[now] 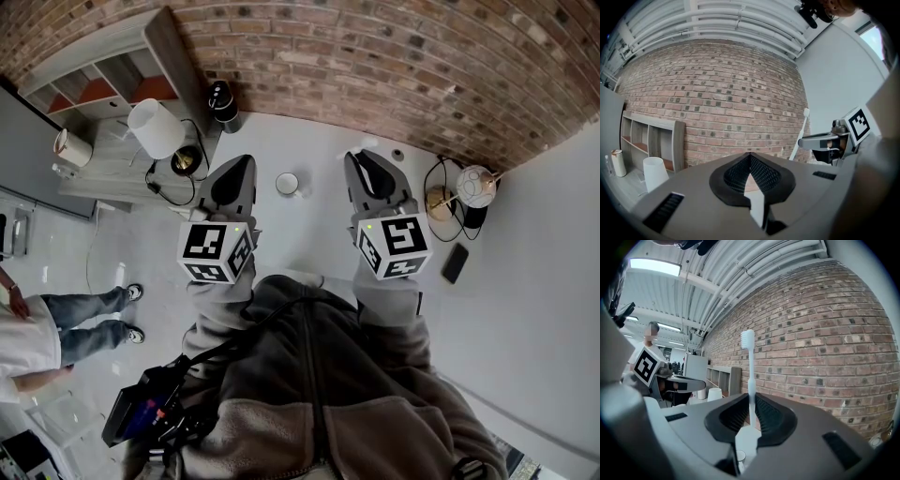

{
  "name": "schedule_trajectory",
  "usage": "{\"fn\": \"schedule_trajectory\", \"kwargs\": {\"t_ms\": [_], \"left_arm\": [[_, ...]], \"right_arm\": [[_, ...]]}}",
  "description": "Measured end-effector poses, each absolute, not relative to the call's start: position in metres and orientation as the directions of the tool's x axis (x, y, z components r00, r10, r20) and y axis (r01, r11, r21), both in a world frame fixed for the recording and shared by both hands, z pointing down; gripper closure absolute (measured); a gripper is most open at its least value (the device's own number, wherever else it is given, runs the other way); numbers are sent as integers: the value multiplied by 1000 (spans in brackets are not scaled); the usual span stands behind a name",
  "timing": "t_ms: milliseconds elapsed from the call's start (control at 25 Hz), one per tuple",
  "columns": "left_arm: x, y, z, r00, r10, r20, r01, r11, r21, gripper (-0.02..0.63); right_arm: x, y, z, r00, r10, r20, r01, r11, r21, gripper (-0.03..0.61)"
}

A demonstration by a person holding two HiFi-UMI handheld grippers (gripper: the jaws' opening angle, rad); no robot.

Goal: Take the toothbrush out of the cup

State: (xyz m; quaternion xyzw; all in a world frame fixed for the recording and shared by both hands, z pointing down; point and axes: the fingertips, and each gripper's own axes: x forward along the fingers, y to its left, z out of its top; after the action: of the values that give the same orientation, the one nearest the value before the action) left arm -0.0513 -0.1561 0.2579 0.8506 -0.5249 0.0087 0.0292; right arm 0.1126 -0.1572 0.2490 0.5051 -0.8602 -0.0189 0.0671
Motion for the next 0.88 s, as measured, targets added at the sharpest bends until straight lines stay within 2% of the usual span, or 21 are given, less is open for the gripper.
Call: {"fn": "schedule_trajectory", "kwargs": {"t_ms": [880], "left_arm": [[-50,-153,263,457,-888,53,-889,-456,41,609]], "right_arm": [[110,-154,253,-483,-871,96,-866,491,100,532]]}}
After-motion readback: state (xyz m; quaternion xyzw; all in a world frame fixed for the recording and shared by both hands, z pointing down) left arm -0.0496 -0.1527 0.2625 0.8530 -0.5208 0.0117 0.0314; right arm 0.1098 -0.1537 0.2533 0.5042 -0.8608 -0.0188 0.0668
